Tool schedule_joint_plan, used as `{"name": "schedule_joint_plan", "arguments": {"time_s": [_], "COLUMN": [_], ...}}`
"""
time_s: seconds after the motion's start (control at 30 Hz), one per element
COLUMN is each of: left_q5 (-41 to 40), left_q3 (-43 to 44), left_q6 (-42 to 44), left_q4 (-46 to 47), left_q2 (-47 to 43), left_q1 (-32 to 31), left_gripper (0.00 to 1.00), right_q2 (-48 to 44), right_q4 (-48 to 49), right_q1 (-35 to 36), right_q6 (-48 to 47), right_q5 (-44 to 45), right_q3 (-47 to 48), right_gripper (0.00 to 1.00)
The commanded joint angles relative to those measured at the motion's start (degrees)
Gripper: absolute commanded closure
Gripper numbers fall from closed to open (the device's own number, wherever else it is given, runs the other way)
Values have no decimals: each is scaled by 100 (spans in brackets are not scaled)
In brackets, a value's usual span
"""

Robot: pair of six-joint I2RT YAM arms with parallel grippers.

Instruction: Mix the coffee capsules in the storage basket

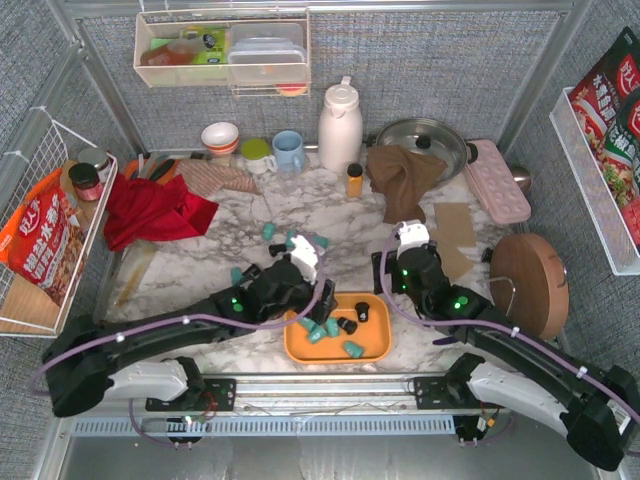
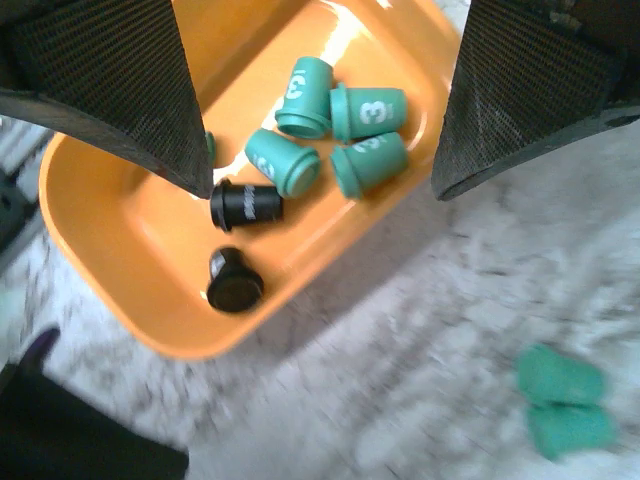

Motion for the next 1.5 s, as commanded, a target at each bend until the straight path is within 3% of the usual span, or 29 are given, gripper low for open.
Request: {"name": "schedule_joint_plan", "arguments": {"time_s": [0.0, 0.33, 0.57, 0.8, 1.2, 1.47], "left_q5": [-1626, -4059, -4347, -4531, -4645, -4669], "left_q3": [-162, -367, -279, -240, -358, -350], "left_q6": [-272, -618, -399, -848, -1016, -1010], "left_q4": [11, -1511, -2421, -2980, -3046, -3063], "left_q2": [-772, -2702, -3632, -3949, -4401, -4287], "left_q1": [-6, -3, -4, -3, -4, -10], "left_gripper": [1, 1, 1, 1, 1, 1], "right_q2": [331, 1953, 3328, 4703, 6449, 6975], "right_q4": [-96, 209, 263, -108, -1249, -1501], "right_q1": [13, 156, 250, 226, -199, -365], "right_q6": [-159, -209, -355, -1036, -1547, -1552], "right_q5": [-671, -1455, -1642, -1761, -2458, -2666], "right_q3": [306, 1284, 2340, 3725, 5657, 6167], "right_gripper": [1, 18, 28, 36, 47, 53]}}
